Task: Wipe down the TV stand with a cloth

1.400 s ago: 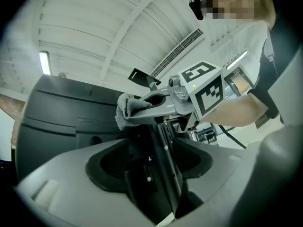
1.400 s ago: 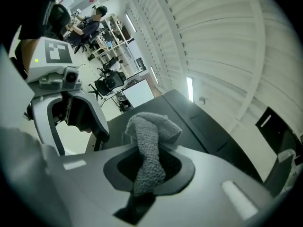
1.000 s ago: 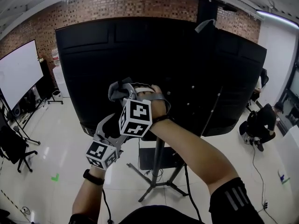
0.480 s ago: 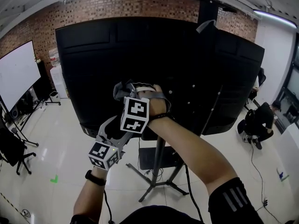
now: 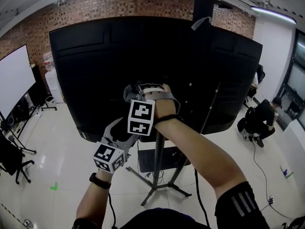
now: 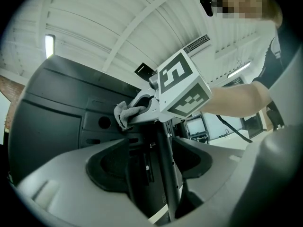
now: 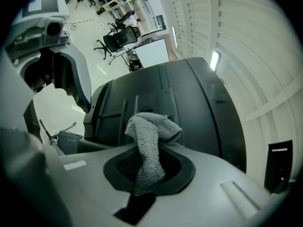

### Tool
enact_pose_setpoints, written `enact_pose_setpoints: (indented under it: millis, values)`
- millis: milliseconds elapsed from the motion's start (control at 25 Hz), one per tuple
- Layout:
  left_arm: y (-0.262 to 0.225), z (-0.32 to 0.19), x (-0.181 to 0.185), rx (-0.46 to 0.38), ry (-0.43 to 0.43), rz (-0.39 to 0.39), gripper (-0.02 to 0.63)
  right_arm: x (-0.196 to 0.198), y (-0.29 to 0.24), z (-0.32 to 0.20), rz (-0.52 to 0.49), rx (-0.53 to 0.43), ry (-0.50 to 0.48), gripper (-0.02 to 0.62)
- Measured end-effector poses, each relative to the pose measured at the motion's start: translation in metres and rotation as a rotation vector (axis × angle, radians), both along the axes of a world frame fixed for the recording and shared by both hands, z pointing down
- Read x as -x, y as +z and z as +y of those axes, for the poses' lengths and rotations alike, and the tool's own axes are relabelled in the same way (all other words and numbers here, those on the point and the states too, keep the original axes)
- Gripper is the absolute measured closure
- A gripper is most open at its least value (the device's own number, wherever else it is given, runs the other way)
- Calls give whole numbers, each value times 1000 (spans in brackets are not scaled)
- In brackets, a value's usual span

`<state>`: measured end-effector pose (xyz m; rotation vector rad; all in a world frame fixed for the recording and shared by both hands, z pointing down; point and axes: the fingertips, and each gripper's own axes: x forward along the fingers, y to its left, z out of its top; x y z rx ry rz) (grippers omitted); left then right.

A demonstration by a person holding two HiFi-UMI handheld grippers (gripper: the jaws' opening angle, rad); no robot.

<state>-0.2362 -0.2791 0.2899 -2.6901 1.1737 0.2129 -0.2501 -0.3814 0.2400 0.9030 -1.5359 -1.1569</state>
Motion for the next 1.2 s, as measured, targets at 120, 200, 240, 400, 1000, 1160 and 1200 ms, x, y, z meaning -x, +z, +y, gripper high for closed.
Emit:
enact_pose_setpoints:
  millis: [120,200,240,400,1000,1160,1200]
  values:
    - [3,2,-1,-1,4,-2,298,-8,2,2,-1,1,7,557]
    - [4,5,1,-1,0,-1,298,-7,0,9,-52,21,-17,557]
    - [4,6,3,2,-3,0,298,-4,-2,14,-81,31,-35,557]
    - [5,7,18,8,-32,3,299,20,0,31,-94,40,-102,557]
    - [34,9,69,69,-126,-3,299,76,48,11,91,41,-123,557]
    - [36,7,60,74,-107,0,299,55,54,9,142,28,-80,557]
    - [37,6,55,75,-98,0,299,49,55,8,158,23,-69,557]
